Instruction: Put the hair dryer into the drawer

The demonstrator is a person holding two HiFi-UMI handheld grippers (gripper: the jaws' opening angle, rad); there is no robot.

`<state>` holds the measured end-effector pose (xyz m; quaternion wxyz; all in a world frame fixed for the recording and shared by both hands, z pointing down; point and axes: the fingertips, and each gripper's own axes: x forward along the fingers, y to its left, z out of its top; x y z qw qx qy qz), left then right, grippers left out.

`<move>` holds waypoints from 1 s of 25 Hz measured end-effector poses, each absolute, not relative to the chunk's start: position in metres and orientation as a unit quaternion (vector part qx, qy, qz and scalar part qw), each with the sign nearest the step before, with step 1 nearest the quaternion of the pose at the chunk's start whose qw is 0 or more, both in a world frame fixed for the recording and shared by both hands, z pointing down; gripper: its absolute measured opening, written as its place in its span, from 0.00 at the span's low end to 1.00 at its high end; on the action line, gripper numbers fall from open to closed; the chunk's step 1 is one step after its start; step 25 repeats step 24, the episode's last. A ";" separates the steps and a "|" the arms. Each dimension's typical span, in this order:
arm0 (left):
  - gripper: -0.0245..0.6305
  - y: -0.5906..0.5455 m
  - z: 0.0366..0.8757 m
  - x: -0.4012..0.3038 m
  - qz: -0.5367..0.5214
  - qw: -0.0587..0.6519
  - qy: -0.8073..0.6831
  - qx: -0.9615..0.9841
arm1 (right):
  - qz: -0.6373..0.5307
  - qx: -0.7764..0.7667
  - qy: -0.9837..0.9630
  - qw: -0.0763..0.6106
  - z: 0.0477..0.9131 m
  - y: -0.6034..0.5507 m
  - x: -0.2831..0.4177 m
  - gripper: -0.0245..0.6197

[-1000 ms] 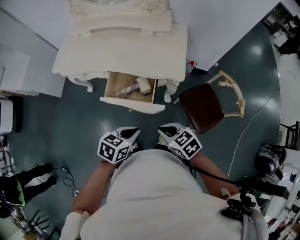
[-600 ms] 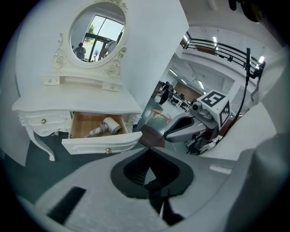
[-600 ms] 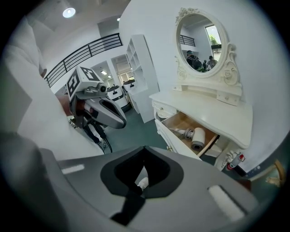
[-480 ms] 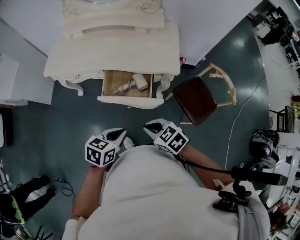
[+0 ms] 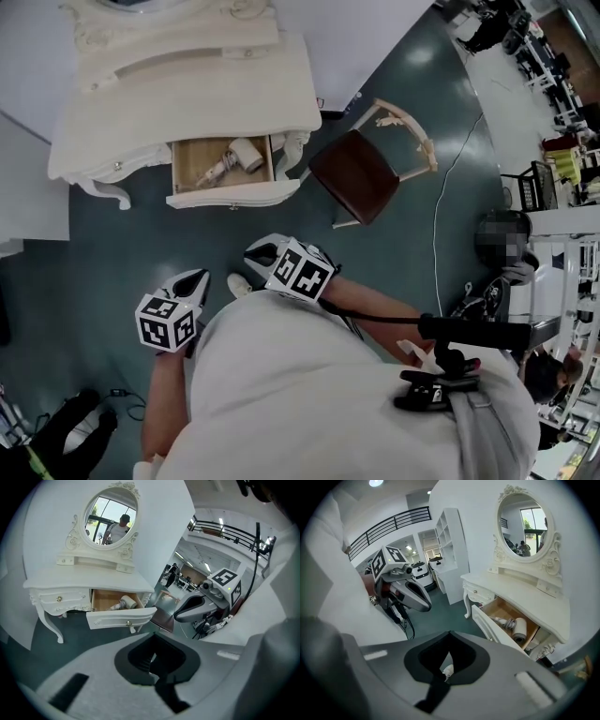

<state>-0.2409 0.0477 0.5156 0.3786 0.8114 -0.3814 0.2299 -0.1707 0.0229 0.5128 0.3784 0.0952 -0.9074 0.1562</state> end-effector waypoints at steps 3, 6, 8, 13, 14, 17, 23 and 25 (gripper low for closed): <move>0.04 0.056 0.523 -0.250 0.236 0.379 -0.376 0.812 | 0.151 0.100 -0.905 0.385 0.514 0.030 -0.176 0.04; 0.04 0.054 0.534 -0.254 0.248 0.375 -0.371 0.813 | 0.156 0.105 -0.900 0.392 0.518 0.033 -0.174 0.04; 0.04 0.049 0.542 -0.252 0.255 0.373 -0.366 0.814 | 0.162 0.112 -0.897 0.397 0.522 0.033 -0.166 0.04; 0.04 0.021 0.554 -0.253 0.274 0.361 -0.355 0.818 | 0.176 0.128 -0.890 0.401 0.530 0.018 -0.156 0.04; 0.04 0.013 0.556 -0.254 0.279 0.359 -0.352 0.818 | 0.177 0.128 -0.890 0.400 0.530 0.012 -0.155 0.04; 0.06 -0.015 0.563 -0.251 0.297 0.356 -0.342 0.817 | 0.182 0.126 -0.889 0.401 0.532 -0.011 -0.151 0.04; 0.14 -0.086 0.586 -0.242 0.313 0.358 -0.327 0.816 | 0.185 0.134 -0.888 0.399 0.537 -0.079 -0.141 0.04; 0.17 -0.098 0.590 -0.242 0.316 0.360 -0.323 0.816 | 0.186 0.135 -0.889 0.397 0.537 -0.092 -0.140 0.04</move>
